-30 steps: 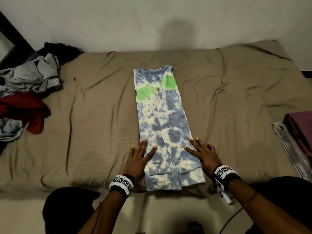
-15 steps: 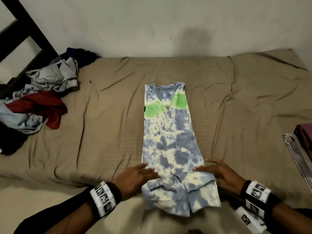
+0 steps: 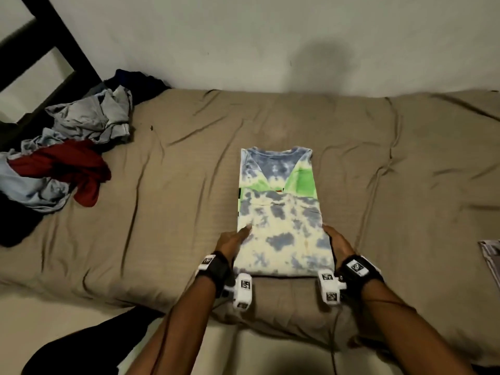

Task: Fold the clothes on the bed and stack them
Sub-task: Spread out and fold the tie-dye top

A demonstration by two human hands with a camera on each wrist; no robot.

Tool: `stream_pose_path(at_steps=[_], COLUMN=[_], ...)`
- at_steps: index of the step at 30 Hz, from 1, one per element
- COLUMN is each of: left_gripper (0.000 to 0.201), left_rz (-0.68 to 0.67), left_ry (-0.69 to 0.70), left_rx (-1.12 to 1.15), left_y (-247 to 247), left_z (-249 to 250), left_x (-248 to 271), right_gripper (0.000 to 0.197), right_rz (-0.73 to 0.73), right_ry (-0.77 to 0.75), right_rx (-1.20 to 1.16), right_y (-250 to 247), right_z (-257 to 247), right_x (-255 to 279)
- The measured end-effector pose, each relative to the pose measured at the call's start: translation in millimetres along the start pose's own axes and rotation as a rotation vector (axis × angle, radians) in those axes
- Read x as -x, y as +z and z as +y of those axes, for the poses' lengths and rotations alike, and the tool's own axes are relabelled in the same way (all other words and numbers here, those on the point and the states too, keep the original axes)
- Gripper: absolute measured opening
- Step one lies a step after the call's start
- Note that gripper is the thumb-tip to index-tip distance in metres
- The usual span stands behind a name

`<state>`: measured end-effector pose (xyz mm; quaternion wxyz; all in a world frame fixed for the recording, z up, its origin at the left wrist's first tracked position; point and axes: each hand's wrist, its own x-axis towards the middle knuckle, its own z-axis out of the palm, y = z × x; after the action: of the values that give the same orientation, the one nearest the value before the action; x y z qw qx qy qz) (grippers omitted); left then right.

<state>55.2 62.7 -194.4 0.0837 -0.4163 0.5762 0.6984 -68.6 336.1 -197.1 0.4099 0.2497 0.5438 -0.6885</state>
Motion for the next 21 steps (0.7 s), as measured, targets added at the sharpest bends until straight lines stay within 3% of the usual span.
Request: stream_pose_path(at_steps=[1, 3, 5, 7, 10, 12, 16, 21], left_gripper=[0.047, 0.05, 0.055, 0.036, 0.03, 0.019, 0.018, 0.013], left_rz=[-0.003, -0.057, -0.077, -0.075, -0.061, -0.078, -0.11, -0.031], left_ry=[0.009, 0.019, 0.013, 0.056, 0.13, 0.155, 0.122, 0.103], left_rx=[0.007, -0.045, -0.092, -0.093, -0.04, 0.033, 0.033, 0.054], left_y=[0, -4, -10, -16, -18, -15, -17, -19], left_z=[2, -2, -14, -21, -25, -27, -43, -83], left_x=[4, 7, 9, 15, 25, 36, 60, 83], right_gripper=[0.044, 0.028, 0.028, 0.025, 0.012, 0.012, 0.021, 0.012], right_rz=[-0.03, 0.025, 0.049, 0.077, 0.181, 0.247, 0.355, 0.319], right_ry=[0.001, -0.103, -0.244, -0.345, -0.457, -0.453, -0.451, -0.503], right_rx=[0.019, 0.062, 0.101, 0.199, 0.342, 0.311, 0.228, 0.347], right_y=[6, 3, -5, -13, -20, -26, -43, -61], right_z=[2, 9, 23, 37, 48, 52, 66, 97], right_x=[7, 15, 14, 11, 9, 7, 23, 33])
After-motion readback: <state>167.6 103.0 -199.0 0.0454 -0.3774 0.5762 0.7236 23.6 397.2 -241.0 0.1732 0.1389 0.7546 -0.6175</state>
